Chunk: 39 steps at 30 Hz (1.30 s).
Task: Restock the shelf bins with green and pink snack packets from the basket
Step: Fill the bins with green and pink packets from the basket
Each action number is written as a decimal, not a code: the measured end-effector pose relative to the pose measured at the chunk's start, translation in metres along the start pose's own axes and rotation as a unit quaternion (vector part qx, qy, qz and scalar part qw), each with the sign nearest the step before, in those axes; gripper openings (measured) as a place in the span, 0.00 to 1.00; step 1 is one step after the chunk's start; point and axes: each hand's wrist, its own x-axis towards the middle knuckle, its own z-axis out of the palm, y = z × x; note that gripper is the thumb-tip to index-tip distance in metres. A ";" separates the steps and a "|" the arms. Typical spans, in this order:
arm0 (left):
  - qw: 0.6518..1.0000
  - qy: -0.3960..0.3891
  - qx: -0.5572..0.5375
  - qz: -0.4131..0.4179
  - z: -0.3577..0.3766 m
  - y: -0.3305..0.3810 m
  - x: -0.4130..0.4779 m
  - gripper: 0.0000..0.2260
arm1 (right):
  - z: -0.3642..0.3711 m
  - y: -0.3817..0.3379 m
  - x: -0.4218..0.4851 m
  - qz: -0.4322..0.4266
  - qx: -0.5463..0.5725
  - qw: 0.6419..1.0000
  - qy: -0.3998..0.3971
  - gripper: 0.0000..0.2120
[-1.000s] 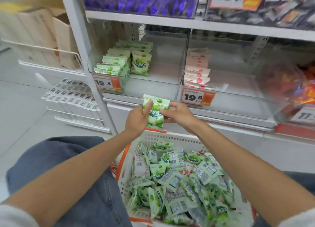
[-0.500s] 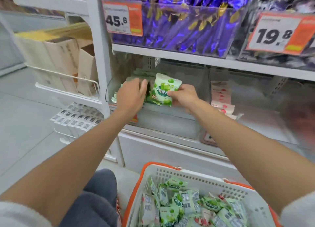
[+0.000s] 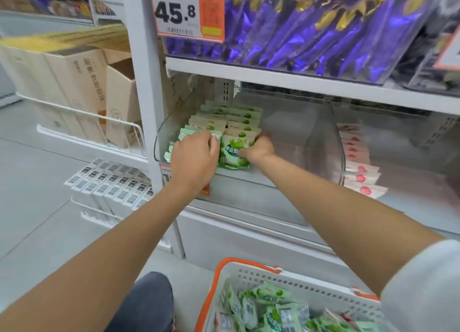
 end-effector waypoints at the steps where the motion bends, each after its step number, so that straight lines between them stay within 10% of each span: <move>1: 1.000 0.001 0.000 -0.001 0.000 0.000 -0.001 0.15 | 0.000 0.000 0.000 -0.004 -0.007 1.000 0.005 0.26; 29: 1.000 -0.005 0.016 0.003 -0.003 0.005 -0.002 0.15 | -0.014 0.006 -0.012 0.019 -0.068 0.997 -0.016 0.12; 39: 0.996 -0.086 -0.009 0.037 -0.033 0.070 -0.068 0.10 | -0.091 0.039 -0.137 -0.335 -0.264 0.900 0.093 0.05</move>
